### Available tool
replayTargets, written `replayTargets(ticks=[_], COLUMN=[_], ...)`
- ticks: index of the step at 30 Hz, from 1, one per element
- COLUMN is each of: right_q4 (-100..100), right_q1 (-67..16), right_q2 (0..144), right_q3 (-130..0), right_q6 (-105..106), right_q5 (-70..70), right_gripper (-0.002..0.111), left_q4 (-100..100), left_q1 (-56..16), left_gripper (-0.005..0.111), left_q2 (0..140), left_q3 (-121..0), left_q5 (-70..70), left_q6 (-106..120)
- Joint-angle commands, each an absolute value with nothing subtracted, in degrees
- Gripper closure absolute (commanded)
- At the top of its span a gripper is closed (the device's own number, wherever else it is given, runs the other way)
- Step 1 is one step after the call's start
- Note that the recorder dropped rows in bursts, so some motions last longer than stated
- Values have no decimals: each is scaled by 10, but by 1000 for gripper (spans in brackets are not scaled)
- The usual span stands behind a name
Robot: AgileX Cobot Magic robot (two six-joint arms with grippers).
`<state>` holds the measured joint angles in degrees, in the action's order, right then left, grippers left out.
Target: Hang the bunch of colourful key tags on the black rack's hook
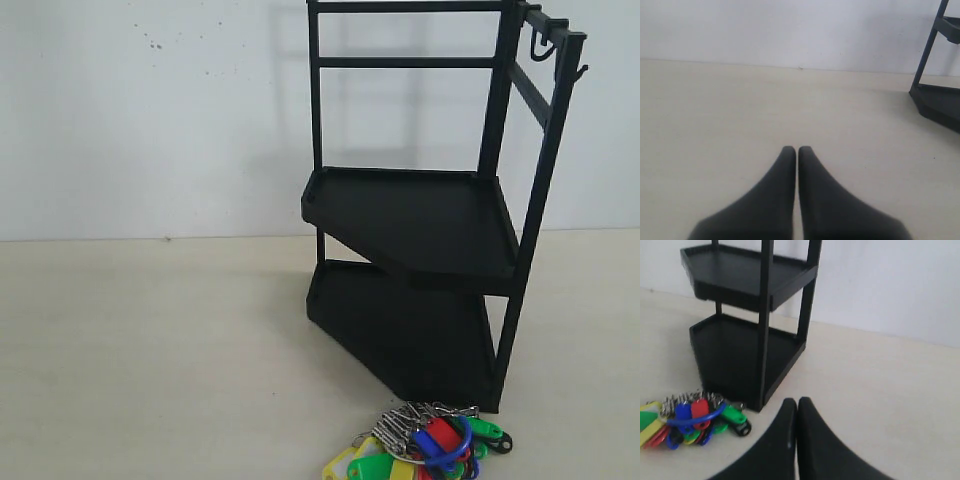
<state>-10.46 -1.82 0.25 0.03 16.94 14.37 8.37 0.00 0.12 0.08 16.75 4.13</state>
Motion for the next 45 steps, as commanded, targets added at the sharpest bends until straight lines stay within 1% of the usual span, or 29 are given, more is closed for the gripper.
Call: replayTargets(ticks=[1, 5, 11, 14, 15, 17, 18, 20, 23, 27, 28, 31, 35, 38, 42, 45], right_q4=[-99, -99, -99, -94, -82, -36, -12, 42, 101, 102, 89, 39, -18, -82, -195, -284], right_q1=[-17, -17, -17, -17, -17, -17, -17, -17, -17, -17, -17, -17, -17, -18, -18, -18], right_q2=[0, 0, 0, 0, 0, 0, 0, 0, 36, 117, 142, 198, 265, 307, 353, 390], right_q3=[0, 0, 0, 0, 0, -24, -43, -109, -213, -318, -340, -367, -367, -367, -367, -367], right_q6=[197, 194, 191, 96, 53, 39, 33, -47, -154, -282, -300, -281, -167, -138, -70, 17], right_q5=[-25, -176, -337, -452, -471, -465, -446, -338, -113, 95, 168, 304, 411, 470, 509, 507], right_gripper=[108, 108, 108, 108, 108, 108, 108, 108, 108, 108, 108, 108, 108, 108, 108, 108], left_q4=[81, 81, 81, 81, 81, 81, 81, 81, 81, 81, 81, 81, 81, 81, 81, 81], left_q1=[0, 0, 0, 0, 0, 0, 0, 0, 0, 0, 0, 0, 0, 0, 0, 0], left_gripper=[102, 102, 102, 102, 102, 102, 102, 102, 102, 102, 102, 102, 102, 102, 102, 102], left_q2=[0, 0, 0, 0, 0, 0, 0, 0, 0, 0, 0, 0, 0, 0, 0, 0], left_q3=[0, 0, 0, 0, 0, 0, 0, 0, 0, 0, 0, 0, 0, 0, 0, 0], left_q5=[163, 163, 163, 163, 163, 163, 163, 163, 163, 163, 163, 163, 163, 163, 163, 163], left_q6=[43, 43, 43, 43, 43, 43, 43, 43, 43, 43, 43, 43, 43, 43, 43, 43])
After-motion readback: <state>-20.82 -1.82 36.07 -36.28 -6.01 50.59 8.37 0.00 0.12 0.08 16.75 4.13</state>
